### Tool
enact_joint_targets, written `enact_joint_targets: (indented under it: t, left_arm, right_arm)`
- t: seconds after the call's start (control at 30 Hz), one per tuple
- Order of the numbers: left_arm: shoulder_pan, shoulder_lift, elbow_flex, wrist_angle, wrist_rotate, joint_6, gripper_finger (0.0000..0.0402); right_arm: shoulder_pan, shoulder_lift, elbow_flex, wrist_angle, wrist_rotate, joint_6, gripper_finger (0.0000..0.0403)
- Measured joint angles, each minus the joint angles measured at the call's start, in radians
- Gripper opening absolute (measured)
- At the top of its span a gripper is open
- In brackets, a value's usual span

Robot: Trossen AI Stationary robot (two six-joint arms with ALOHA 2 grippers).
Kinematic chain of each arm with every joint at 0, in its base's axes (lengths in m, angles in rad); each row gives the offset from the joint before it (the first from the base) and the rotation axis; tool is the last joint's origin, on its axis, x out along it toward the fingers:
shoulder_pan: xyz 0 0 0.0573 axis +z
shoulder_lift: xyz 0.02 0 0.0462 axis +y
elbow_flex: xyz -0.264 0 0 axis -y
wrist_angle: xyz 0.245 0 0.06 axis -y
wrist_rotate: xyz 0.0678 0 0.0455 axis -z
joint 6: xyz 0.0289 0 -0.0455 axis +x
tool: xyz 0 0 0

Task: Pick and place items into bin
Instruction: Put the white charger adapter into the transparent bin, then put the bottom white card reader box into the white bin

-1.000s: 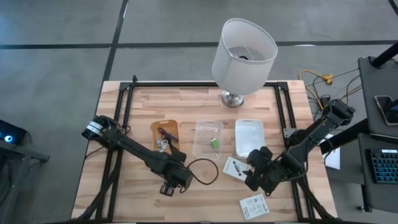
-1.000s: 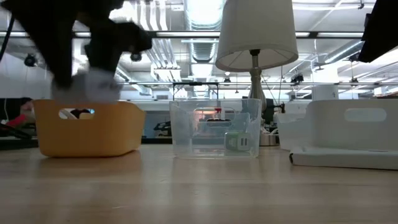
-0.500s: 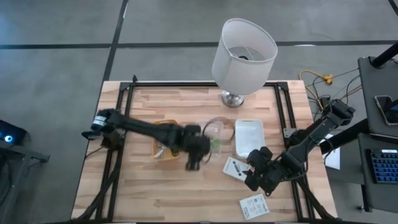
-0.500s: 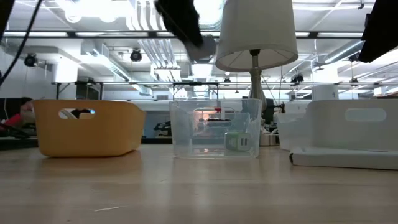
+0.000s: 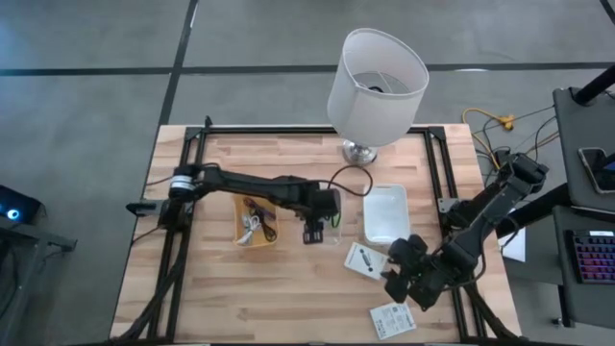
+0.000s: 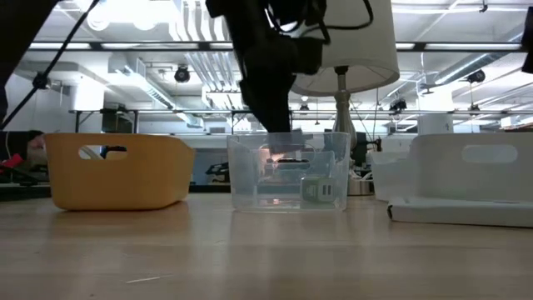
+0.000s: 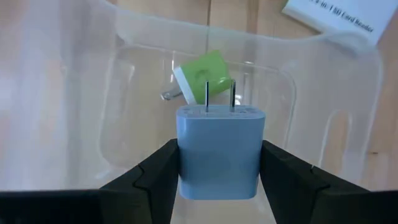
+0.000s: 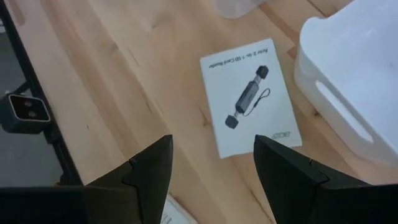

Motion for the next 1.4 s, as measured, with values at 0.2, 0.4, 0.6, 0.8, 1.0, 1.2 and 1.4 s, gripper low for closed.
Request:
enact_joint_targets:
  t: [0.2, 0.4, 0.6, 0.8, 1.0, 1.2, 1.4]
  left_arm:
    - [-0.017, 0.026, 0.005, -0.007, -0.001, -0.027, 0.0244]
    - [-0.029, 0.004, 0.032, -0.037, 0.003, -0.031, 0.0312]
    - [-0.118, -0.074, 0.100, -0.052, 0.053, -0.049, 0.0323]
    - [-0.270, -0.112, 0.128, -0.016, -0.001, -0.060, 0.0246]
    - [-0.366, -0.102, 0.125, -0.003, -0.006, -0.170, 0.0111]
    - [-0.397, -0.074, 0.123, 0.183, 0.009, -0.337, 0.0009]
    - [-0.394, 0.021, 0.123, 0.458, 0.003, -0.407, 0.0001]
  right_arm:
    - [0.006, 0.000, -0.001, -0.002, 0.000, 0.017, 0.0210]
    - [0.007, 0.000, -0.002, -0.001, -0.003, -0.024, 0.0210]
    - [0.006, 0.000, -0.004, -0.010, -0.091, -0.070, 0.0210]
    - [0.023, 0.000, -0.037, -0.009, -0.251, -0.065, 0.0195]
    - [0.116, 0.000, -0.061, 0.007, -0.344, -0.066, 0.0165]
    - [0.206, 0.001, -0.070, 0.014, -0.354, -0.026, 0.0126]
    - [0.273, 0.001, -0.088, 0.093, -0.360, 0.016, 0.0048]
